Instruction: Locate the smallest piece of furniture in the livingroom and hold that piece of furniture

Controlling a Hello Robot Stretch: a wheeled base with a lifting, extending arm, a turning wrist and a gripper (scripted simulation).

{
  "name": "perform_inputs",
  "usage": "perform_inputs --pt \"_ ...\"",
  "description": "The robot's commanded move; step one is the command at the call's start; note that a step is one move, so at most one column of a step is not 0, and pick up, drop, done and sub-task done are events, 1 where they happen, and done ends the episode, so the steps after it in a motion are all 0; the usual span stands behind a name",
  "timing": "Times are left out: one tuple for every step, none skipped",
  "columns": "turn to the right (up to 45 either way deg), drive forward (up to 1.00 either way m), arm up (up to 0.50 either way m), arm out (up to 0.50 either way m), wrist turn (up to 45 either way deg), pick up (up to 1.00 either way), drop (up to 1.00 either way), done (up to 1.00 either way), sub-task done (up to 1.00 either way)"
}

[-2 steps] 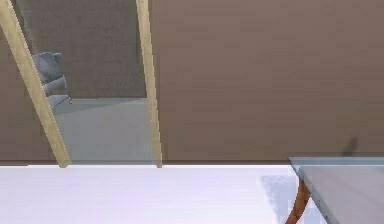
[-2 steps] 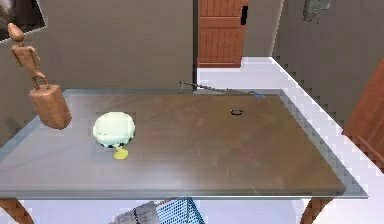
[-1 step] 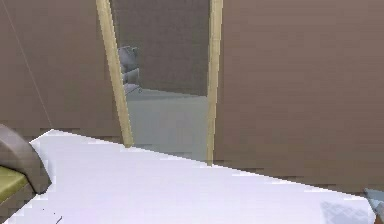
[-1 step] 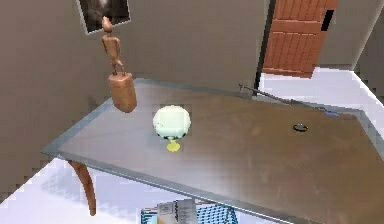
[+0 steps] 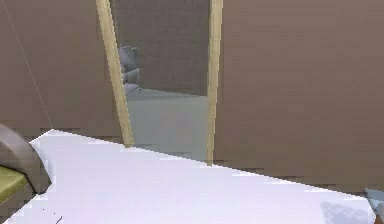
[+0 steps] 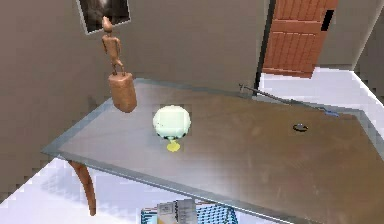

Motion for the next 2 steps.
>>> perform_inputs --pt "0.0 0.0 0.38 0.0 0.0 0.0 0.0 0.0 0.0" --pt "0.0 0.0 0.0 0.44 0.0 0.0 0.0 0.0 0.0"
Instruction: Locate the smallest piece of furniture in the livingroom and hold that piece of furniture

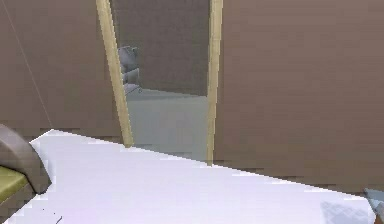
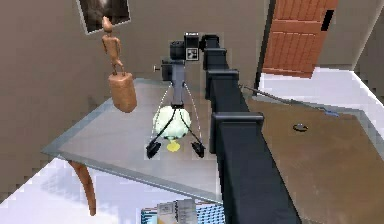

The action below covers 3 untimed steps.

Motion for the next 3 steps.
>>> perform_inputs --pt "0.0 0.0 0.0 0.0 45.0 0.0 0.0 0.0 0.0" --pt "0.0 0.0 0.0 0.0 45.0 0.0 0.0 0.0 0.0" --pt "0.0 0.0 0.0 0.0 45.0 0.0 0.0 0.0 0.0"
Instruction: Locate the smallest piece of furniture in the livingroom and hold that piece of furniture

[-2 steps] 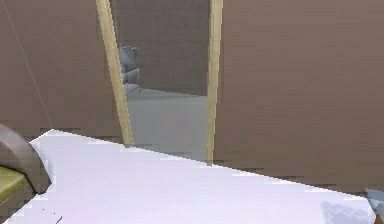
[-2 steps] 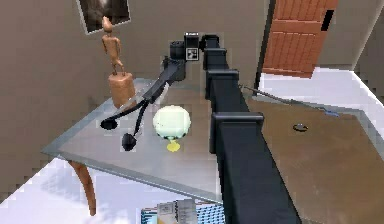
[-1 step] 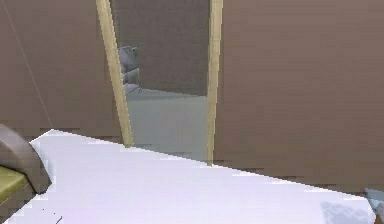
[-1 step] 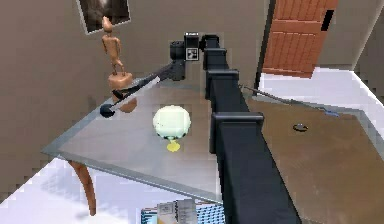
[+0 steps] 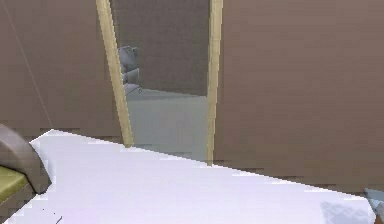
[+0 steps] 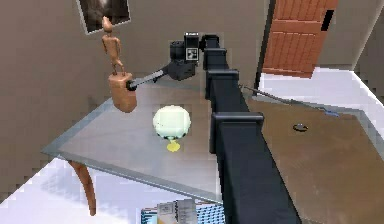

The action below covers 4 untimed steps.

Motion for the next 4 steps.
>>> perform_inputs --pt "0.0 0.0 0.0 0.0 30.0 0.0 0.0 0.0 0.0" --pt "0.0 0.0 -0.28 0.0 0.0 0.0 0.0 0.0 0.0" --pt "0.0 0.0 0.0 0.0 0.0 1.0 0.0 0.0 0.0" --pt "0.0 0.0 0.1 0.0 0.0 0.0 0.0 0.0 0.0"
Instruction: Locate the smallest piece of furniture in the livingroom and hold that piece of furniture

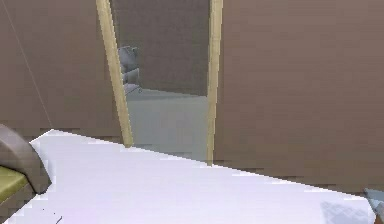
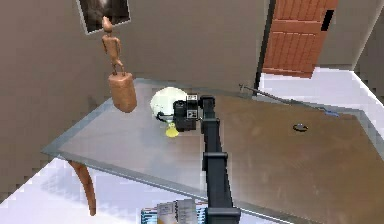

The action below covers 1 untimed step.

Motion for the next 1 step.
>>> perform_inputs --pt "0.0 0.0 0.0 0.0 0.0 0.0 0.0 1.0 0.0"
